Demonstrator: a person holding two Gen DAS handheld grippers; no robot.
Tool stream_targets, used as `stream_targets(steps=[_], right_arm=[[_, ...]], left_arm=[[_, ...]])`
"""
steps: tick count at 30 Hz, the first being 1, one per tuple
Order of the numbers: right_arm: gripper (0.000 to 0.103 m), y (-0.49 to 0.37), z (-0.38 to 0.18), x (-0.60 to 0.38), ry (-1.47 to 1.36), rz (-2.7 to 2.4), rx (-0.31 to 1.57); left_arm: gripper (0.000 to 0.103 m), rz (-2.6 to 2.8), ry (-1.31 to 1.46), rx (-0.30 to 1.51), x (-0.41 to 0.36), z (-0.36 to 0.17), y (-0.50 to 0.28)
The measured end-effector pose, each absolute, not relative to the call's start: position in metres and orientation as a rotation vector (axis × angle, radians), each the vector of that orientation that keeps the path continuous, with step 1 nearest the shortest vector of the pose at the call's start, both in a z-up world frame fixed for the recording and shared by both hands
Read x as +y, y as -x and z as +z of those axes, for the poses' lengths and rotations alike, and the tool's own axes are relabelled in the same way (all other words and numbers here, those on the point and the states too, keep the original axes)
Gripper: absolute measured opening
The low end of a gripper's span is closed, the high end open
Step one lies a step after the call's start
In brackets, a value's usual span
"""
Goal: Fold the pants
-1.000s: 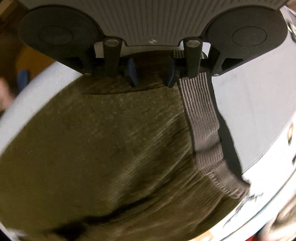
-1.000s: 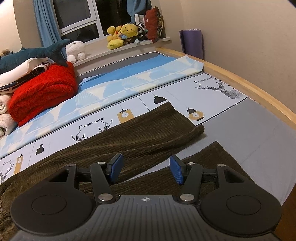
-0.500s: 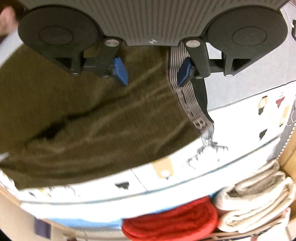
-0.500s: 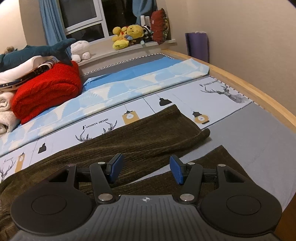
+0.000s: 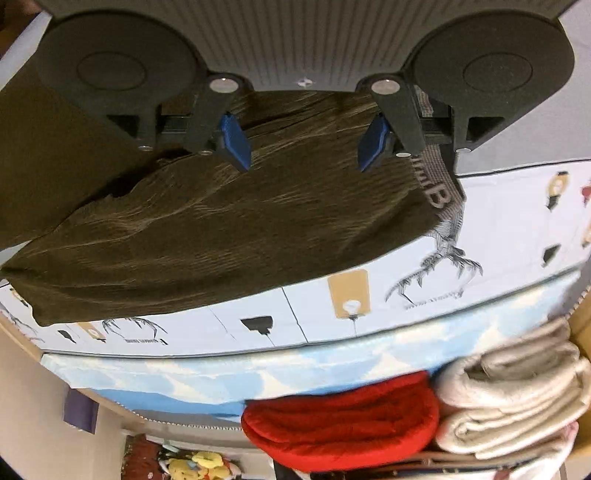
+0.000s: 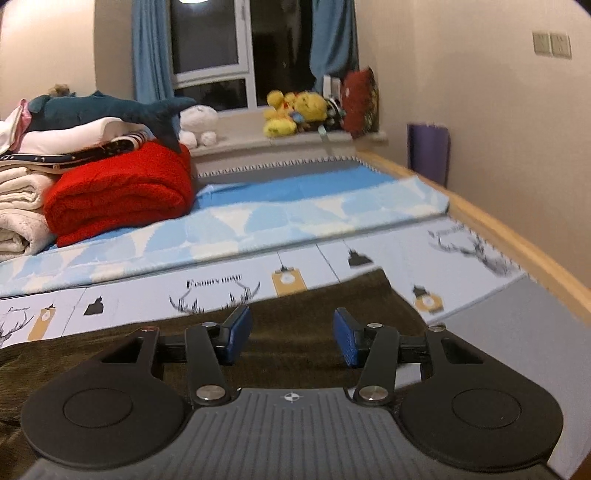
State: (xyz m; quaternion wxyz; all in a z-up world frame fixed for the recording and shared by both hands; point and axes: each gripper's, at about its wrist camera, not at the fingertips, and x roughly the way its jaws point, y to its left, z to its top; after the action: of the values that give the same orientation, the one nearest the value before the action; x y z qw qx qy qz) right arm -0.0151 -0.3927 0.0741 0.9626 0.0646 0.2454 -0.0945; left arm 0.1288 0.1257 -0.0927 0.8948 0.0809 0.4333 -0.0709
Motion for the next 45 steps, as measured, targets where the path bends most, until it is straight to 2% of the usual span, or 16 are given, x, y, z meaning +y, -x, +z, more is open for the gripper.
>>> stream_targets(steps=[7,9,11,13,18,22,24,26,35,36,38,39,40,41,45], right_arm=[[0.052,-0.003,0.073,-0.385,-0.127,-0.189,0.456],[0.054,-0.01,0.072,-0.384,-0.129,-0.185,0.46],[0.064,-0.017,0.07,-0.382,-0.109,-0.187,0.479],[0.066,-0.023,0.068,-0.379,-0.104,-0.188,0.494],[0.067,-0.034,0.067,-0.376,-0.143,-0.164,0.523],[0.063,-0.038,0.069,-0.372,-0.19,-0.122,0.549],[0.062,-0.039,0.072,-0.368,-0.173,-0.108,0.544],[0.062,-0.038,0.073,-0.363,-0.146,-0.091,0.538],[0.062,-0.038,0.071,-0.375,-0.134,-0.1,0.571],[0.062,-0.038,0.07,-0.376,-0.136,-0.106,0.575],[0.062,-0.038,0.069,-0.379,-0.137,-0.113,0.581],[0.062,-0.038,0.068,-0.379,-0.137,-0.114,0.585],[0.062,-0.039,0.067,-0.38,-0.137,-0.115,0.59],[0.062,-0.04,0.066,-0.38,-0.138,-0.116,0.597],[0.062,-0.044,0.062,-0.379,-0.157,-0.131,0.63]], left_arm=[[0.069,-0.049,-0.133,0.875,0.123,-0.096,-0.156],[0.07,-0.04,-0.125,0.867,0.123,-0.095,-0.163],[0.074,-0.048,-0.105,0.871,0.126,-0.095,-0.17],[0.078,-0.037,-0.079,0.847,0.136,-0.091,-0.179],[0.079,0.049,0.118,0.825,0.18,-0.095,-0.209],[0.075,0.006,0.157,0.838,0.192,-0.107,-0.234],[0.075,-0.012,0.138,0.829,0.188,-0.115,-0.247],[0.08,-0.022,0.083,0.831,0.179,-0.125,-0.263],[0.081,-0.076,-0.157,0.953,0.161,-0.185,-0.31],[0.079,-0.081,-0.169,0.953,0.162,-0.188,-0.309],[0.041,-0.135,-0.12,0.949,0.164,-0.189,-0.308],[0.035,-0.148,-0.107,0.948,0.163,-0.186,-0.306],[0.01,-0.144,-0.123,0.942,0.16,-0.182,-0.305],[0.005,-0.122,-0.154,0.935,0.156,-0.178,-0.302],[0.004,-0.107,-0.204,0.916,0.142,-0.155,-0.283]])
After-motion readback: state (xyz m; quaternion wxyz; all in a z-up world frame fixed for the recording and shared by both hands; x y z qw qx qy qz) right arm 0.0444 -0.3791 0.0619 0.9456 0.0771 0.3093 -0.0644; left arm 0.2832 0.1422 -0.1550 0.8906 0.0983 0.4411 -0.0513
